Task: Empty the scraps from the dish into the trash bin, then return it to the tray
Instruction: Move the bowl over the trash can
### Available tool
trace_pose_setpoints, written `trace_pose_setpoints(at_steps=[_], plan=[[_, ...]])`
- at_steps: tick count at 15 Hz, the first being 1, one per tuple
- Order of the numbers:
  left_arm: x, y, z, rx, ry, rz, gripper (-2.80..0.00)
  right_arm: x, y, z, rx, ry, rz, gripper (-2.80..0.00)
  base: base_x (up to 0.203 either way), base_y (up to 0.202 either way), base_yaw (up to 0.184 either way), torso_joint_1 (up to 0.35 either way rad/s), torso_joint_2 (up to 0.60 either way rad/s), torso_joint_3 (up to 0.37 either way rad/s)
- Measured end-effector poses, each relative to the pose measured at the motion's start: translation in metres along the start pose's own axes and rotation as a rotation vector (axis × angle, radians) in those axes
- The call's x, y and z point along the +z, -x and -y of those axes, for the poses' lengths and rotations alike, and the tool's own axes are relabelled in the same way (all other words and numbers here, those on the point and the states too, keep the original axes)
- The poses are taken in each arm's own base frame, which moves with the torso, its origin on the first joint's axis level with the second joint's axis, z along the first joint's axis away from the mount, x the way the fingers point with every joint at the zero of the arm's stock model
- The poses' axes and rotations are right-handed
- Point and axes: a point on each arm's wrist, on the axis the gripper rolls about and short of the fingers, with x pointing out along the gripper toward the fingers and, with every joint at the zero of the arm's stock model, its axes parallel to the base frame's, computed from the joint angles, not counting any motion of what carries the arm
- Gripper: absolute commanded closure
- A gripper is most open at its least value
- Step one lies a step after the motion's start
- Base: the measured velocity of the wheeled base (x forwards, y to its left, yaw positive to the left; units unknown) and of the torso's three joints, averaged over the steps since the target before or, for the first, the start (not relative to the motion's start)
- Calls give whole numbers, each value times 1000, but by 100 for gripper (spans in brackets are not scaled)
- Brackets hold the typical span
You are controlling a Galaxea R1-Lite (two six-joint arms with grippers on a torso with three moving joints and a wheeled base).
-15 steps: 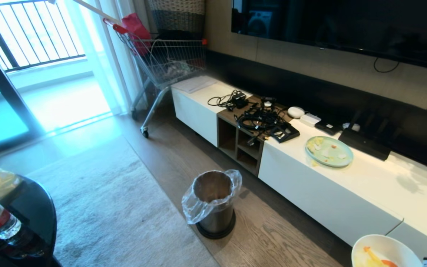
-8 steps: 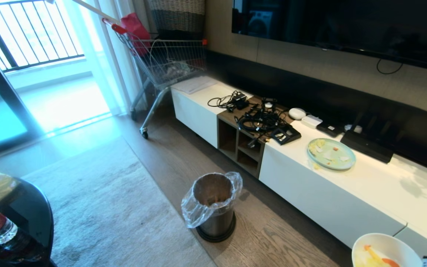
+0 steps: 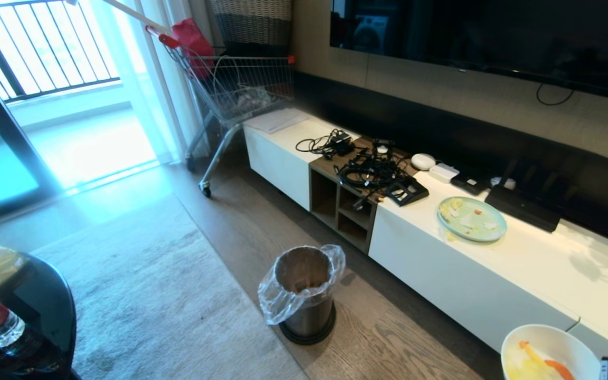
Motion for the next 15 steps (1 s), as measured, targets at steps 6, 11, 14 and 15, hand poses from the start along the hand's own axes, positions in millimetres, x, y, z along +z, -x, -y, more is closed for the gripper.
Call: trace_pose_setpoints(at_steps=[6, 11, 14, 15], plan=[[0, 0, 0, -1, 0, 0, 0, 4, 3, -6, 30, 6, 18, 0, 0, 0, 0, 0, 2, -88], [0, 0, 0, -1, 0, 0, 0, 7, 5, -11, 52, 16, 25, 0, 0, 0, 0, 1, 3, -195], [0, 0, 0, 0, 0, 0, 0, 8, 6, -12, 57, 15, 30, 0, 0, 0, 0, 2, 2, -193], [0, 0, 0, 0, 0, 0, 0, 8, 5, -12, 57, 15, 30, 0, 0, 0, 0, 5, 0, -204]])
